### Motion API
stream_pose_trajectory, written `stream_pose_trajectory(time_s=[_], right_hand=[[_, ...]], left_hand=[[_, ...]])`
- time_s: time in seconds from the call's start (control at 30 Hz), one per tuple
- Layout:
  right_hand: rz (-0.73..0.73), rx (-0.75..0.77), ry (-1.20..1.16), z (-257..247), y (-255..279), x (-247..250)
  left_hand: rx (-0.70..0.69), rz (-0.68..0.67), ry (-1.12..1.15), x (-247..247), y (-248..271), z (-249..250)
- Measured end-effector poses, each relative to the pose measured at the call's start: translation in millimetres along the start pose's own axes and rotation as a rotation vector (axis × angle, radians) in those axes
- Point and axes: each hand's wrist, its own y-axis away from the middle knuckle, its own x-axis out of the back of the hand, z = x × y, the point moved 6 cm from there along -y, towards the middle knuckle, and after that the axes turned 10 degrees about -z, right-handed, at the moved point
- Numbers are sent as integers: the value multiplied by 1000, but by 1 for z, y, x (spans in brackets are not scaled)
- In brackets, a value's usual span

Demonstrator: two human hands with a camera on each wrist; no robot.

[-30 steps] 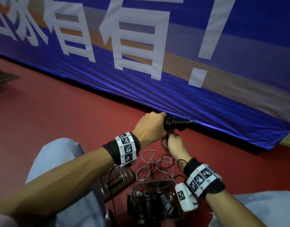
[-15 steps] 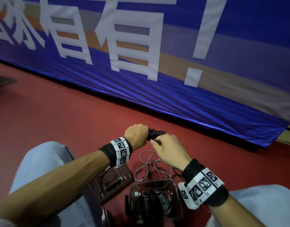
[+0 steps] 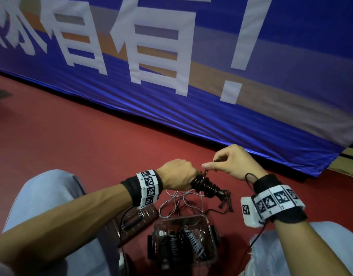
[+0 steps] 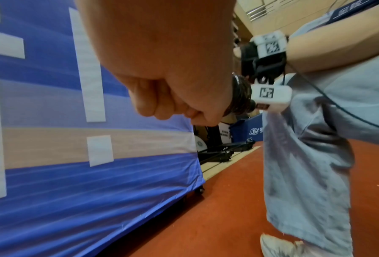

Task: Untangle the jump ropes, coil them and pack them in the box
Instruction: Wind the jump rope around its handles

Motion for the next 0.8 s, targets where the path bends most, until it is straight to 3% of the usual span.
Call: stream_pose_trajectory(time_s=[0.1,0.27,0.37,0.43,0.5,0.57,0.63,0.7,0.8], right_hand=[[-79,110,-182,-2,-2,-2],[-20,191,-540,-18,-8,-11],[174,55,-767,-18,-16,-29],[325,-19,-668,-10,-22,-50],[409,16,-681,-13,-25,-72],[464,55,-893,-21,-26,-86],[463,57,-948,-28,-27,-91],[449,36,-841,-34,-25,-92],[433,5,-966,-37,-24,-101]], left_hand=[[-82,115,-20,23,13,10],[-50,462,252,69,43,9],[68,555,473,81,49,-2],[104,618,620,84,51,-7],[117,633,718,84,51,-7],[150,600,715,82,49,-9],[201,572,675,80,48,-15],[246,556,640,80,47,-23],[310,535,507,83,48,-31]])
